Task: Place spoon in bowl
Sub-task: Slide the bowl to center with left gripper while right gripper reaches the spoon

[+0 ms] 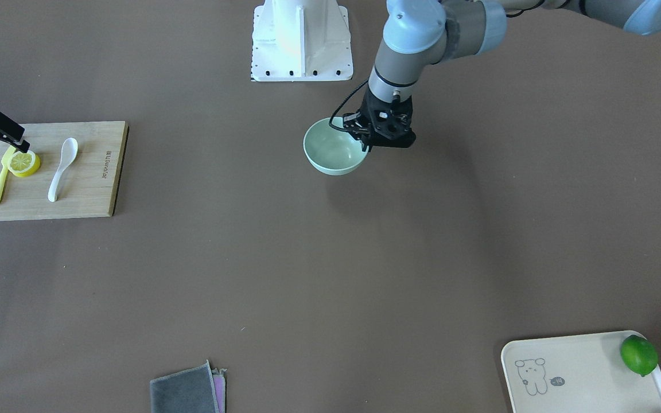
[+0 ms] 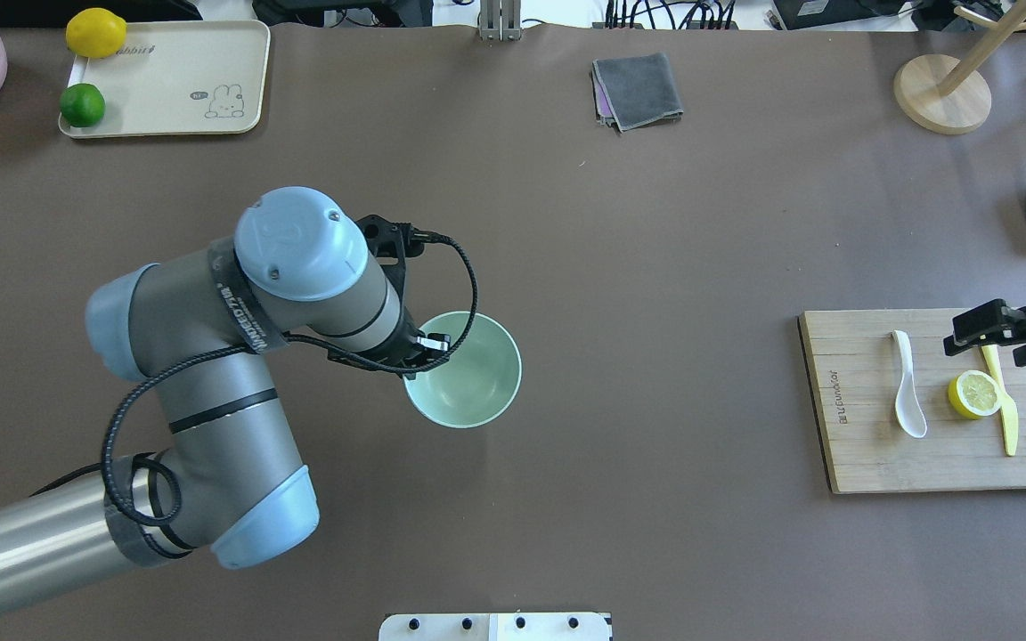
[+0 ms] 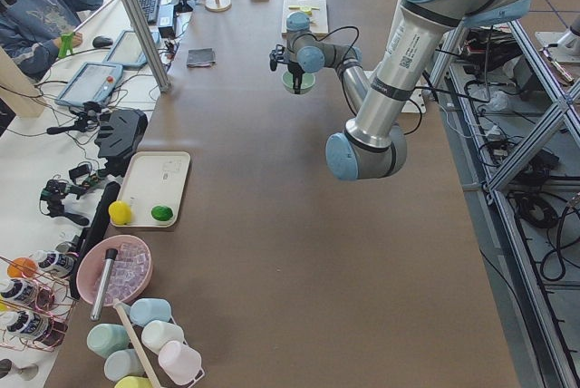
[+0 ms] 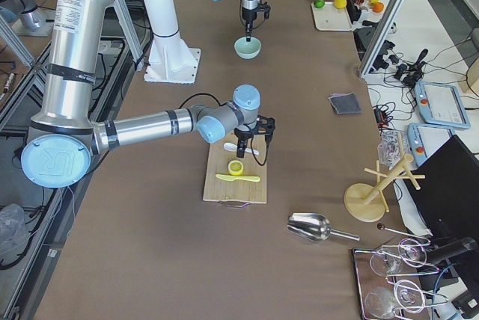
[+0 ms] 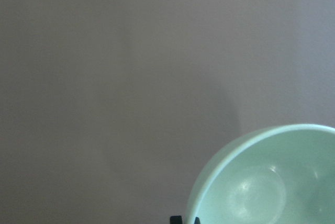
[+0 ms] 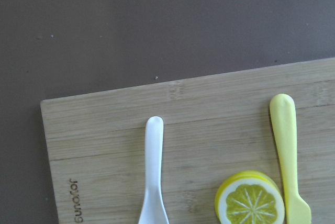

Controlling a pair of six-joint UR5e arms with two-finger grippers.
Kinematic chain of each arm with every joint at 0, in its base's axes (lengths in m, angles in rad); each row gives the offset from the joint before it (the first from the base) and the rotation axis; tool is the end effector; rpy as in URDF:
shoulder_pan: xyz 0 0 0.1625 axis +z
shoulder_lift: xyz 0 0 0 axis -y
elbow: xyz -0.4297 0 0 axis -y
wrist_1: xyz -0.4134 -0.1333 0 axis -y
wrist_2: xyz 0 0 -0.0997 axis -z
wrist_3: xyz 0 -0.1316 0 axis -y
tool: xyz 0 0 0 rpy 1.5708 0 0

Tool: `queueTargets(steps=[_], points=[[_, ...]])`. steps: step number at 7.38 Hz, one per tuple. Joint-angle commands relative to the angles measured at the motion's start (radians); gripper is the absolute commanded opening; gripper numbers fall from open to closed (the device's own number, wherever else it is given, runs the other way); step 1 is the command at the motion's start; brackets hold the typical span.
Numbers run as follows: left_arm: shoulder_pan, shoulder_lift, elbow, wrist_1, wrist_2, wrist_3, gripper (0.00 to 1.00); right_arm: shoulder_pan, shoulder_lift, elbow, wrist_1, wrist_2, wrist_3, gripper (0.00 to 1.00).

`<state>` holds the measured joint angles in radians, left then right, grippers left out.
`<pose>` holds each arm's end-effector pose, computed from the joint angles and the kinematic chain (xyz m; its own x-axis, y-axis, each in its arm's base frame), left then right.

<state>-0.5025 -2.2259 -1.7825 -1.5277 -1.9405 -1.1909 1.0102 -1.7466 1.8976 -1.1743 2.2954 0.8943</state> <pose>0.5609 -0.4061 0.1984 0.6334 0.0464 -0.7724 -0.0195 0.9988 0.0440 -0.2109 -0.4225 0.5556 0.6362 0.1317 0.7602 -0.0672 0.9910 -0.1154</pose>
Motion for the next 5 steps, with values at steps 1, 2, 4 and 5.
queueTargets(steps=[1, 2, 4, 5], points=[[0.016, -0.076, 0.107, -0.023, 0.008, -0.004, 0.00, -0.044, 0.071, -0.069, 0.005, -0.008, 0.046, 0.91], [0.016, -0.078, 0.148, -0.087, 0.008, -0.004, 0.00, -0.045, 0.091, -0.101, 0.007, -0.013, 0.046, 0.90], [0.016, -0.078, 0.179, -0.126, 0.008, -0.004, 0.00, -0.059, 0.125, -0.138, 0.005, -0.016, 0.051, 0.89], [0.016, -0.077, 0.176, -0.132, 0.006, -0.004, 0.00, -0.070, 0.128, -0.153, 0.007, -0.016, 0.057, 0.87]])
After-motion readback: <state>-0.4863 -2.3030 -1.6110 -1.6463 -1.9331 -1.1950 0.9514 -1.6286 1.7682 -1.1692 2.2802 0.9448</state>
